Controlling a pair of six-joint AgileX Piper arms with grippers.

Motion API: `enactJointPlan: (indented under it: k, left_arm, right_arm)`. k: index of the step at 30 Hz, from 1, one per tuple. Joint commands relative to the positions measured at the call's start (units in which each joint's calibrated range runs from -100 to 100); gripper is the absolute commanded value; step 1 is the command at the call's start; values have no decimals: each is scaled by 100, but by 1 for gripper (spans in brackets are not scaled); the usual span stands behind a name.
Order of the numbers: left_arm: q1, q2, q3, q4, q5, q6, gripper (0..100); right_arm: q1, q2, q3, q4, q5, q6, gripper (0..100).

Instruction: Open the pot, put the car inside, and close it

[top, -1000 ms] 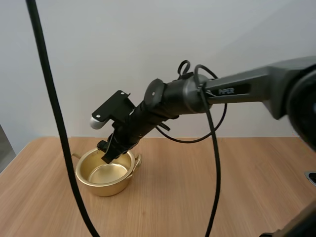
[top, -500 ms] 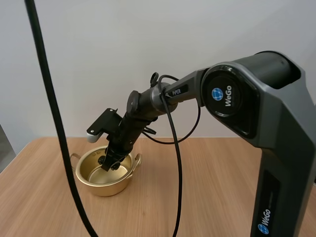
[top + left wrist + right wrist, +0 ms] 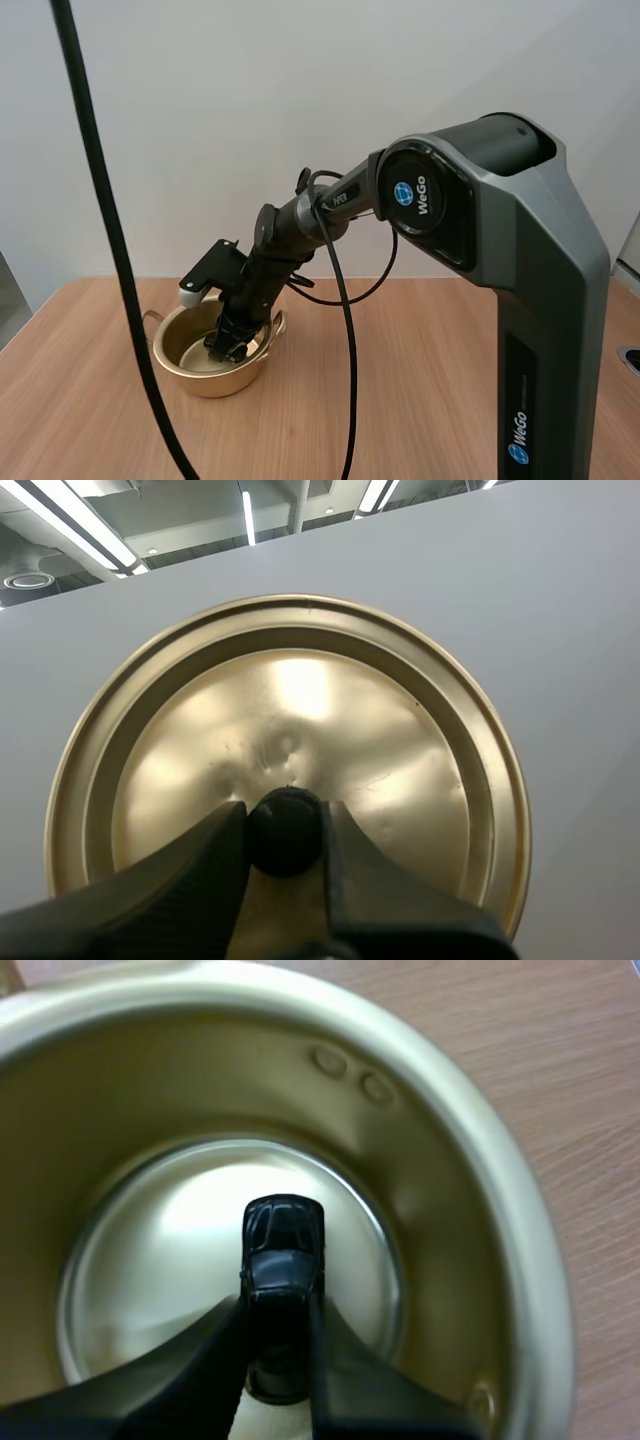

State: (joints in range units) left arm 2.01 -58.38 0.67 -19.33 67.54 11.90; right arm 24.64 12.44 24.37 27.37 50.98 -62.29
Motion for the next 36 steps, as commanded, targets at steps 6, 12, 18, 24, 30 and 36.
enactJointPlan:
  k: [6,12,18,24,30,36]
  left_arm:
    - [-1,-1,-1,-5,17,10,0]
    - [-1,-1,-1,-5,64,10,0]
    - [-1,-1,-1,-5,64,10,0]
    - [-1,-1,-1,-5,64,10,0]
    - [-1,-1,-1,-5,64,10,0]
    - [-1,-13,-1,-5,64,10,0]
  right_arm:
    - [4,16,-2,28,2,-75,0]
    - [4,16,-2,194,-17,-75,71]
    - [4,-32,-2,271,-17,-75,79]
    - [4,-382,-2,286,-17,-75,79]
    - [4,-1270,-2,286,40,-1,78]
    - [-104,-2453,-2,-383,113,510,24]
